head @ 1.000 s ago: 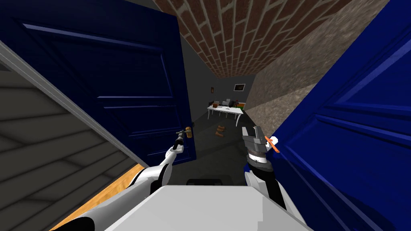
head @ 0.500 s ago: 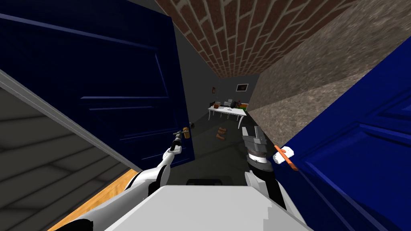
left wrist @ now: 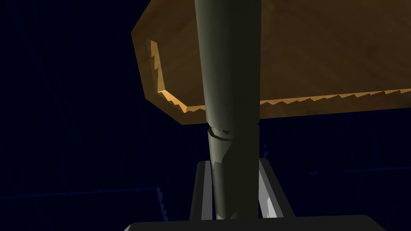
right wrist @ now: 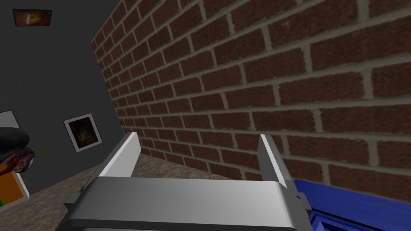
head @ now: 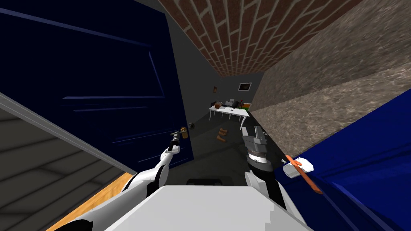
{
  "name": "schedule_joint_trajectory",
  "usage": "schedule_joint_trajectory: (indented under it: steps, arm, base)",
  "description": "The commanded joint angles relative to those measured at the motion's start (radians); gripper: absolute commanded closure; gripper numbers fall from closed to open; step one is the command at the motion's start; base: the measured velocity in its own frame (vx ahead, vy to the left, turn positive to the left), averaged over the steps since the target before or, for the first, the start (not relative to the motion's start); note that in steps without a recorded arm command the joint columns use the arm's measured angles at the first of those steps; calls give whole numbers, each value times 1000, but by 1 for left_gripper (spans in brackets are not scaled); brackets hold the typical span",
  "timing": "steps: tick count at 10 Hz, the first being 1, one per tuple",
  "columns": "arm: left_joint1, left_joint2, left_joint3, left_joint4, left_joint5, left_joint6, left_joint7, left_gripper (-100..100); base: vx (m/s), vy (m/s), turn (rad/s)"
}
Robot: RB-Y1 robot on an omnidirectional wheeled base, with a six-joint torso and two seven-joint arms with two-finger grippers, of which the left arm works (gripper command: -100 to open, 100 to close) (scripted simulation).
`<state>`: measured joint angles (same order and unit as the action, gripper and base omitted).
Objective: Push the door open
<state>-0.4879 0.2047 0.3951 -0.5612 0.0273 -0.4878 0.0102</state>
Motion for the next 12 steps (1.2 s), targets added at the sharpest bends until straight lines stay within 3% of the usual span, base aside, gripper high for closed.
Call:
schedule_joint_trajectory:
  steps: [1, 5, 6, 12]
  arm:
    - [-5, 20, 24, 26, 9, -16, -8, 100]
    - [-2, 27, 39, 27, 14, -16, -13, 100]
    - [3, 37, 57, 27, 21, -16, -19, 100]
    - [12, 59, 96, 28, 36, -17, -32, 100]
  base:
    - [147, -56, 34]
    - [127, -63, 52]
    - [146, -55, 42]
    - [153, -68, 54]
